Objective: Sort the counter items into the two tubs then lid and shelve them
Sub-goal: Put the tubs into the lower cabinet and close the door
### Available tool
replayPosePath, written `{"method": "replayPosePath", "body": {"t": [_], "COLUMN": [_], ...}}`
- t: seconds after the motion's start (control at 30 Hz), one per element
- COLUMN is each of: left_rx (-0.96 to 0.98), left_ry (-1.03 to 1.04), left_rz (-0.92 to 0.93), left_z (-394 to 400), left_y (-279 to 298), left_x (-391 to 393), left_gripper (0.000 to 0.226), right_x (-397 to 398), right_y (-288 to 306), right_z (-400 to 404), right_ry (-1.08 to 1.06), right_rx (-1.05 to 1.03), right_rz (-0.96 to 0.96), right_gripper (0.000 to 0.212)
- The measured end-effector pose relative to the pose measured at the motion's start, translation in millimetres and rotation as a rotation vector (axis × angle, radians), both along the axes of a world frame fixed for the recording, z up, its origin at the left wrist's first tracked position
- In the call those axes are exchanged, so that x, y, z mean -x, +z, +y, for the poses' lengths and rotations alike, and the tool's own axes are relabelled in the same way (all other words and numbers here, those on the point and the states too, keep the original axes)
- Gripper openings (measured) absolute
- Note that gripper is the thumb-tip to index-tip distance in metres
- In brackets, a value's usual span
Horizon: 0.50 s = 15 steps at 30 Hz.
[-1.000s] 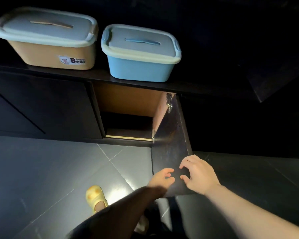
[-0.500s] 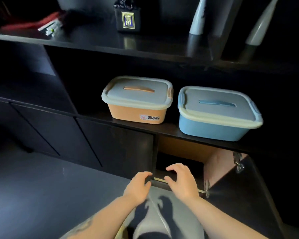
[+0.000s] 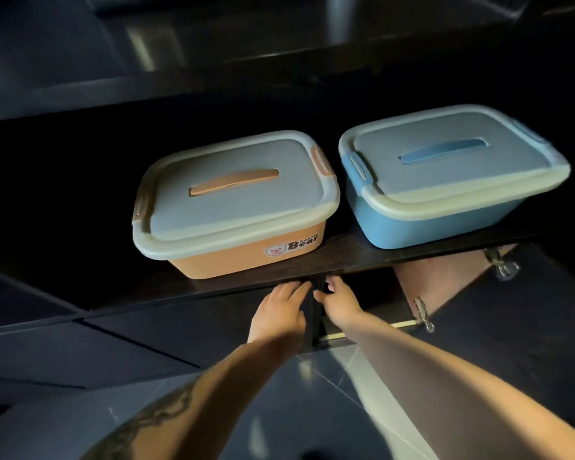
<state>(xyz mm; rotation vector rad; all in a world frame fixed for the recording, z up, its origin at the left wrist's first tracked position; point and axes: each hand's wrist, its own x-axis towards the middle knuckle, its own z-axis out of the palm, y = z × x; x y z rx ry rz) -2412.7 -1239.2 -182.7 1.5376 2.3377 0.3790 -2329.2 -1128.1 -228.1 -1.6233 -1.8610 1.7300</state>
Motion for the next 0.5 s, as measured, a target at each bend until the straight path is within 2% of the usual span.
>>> {"method": "replayPosePath", "body": {"t": [0.07, 0.23, 0.37, 0.5], "left_rx": [-0.071, -0.21, -0.247, -0.224], "left_ry": [0.011, 0.017, 0.056, 0.131], "left_rz": [0.013, 0.084, 0.107, 0.015], "left_z": [-6.6, -24.0, -49.5, -86.4], "left_y": [-6.6, -7.1, -8.4, -11.5], "left_x": [-3.8, -24.0, -44.4, -71.6], "left_gripper": [0.062, 0.057, 0.047, 0.035], "right_x": [-2.6, -31.8, -63.2, -89.5], "right_y": [-4.1, -1.0, 5.3, 13.8], "right_z": [-1.9, -34.4, -66.8, -107.5], "right_ry": [-0.009, -0.162, -0.116, -0.062], "right_rx": [-0.026, 0.0, -0.035, -0.009], "right_rz": [0.02, 0.21, 0.193, 0.194], "right_gripper": [0.043, 0.011, 0.025, 0.029]}}
